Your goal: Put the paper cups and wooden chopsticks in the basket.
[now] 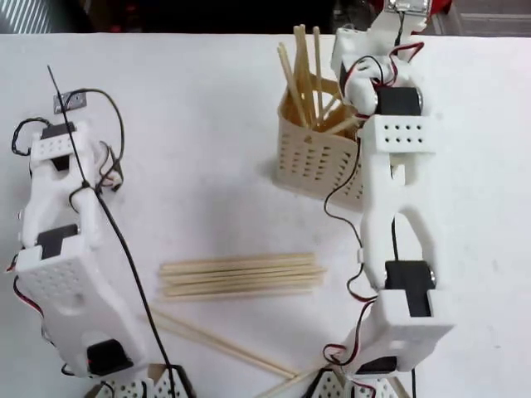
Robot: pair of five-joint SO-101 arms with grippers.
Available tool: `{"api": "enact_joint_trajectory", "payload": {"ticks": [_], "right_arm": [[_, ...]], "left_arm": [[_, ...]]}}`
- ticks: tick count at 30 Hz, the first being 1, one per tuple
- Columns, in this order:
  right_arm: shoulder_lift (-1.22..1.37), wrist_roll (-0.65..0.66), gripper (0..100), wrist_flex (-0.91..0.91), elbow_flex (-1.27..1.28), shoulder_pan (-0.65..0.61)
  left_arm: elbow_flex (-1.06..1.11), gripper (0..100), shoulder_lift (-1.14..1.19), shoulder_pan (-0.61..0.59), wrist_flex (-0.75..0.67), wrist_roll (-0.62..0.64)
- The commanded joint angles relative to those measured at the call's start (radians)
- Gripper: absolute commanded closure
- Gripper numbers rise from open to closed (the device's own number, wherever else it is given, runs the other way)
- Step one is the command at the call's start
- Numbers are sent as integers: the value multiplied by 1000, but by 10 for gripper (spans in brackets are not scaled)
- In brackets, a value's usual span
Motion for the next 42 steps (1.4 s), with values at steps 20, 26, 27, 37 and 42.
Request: {"api": "enact_joint_trajectory", "payload": {"ticks": [20,26,27,37,42], "right_arm": [[-306,-8,967,435,-26,-168],[-332,77,779,435,-92,-170],[-349,130,754,458,-127,-170],[-417,365,966,989,-359,-338],[-484,370,971,1047,-181,-305]], "left_arm": [[-34,894,-4,7,-15,6],[-32,894,-4,8,-15,6],[-32,894,-4,8,-15,6],[-29,895,-2,12,-9,11],[-37,895,-13,-1,5,3]]}}
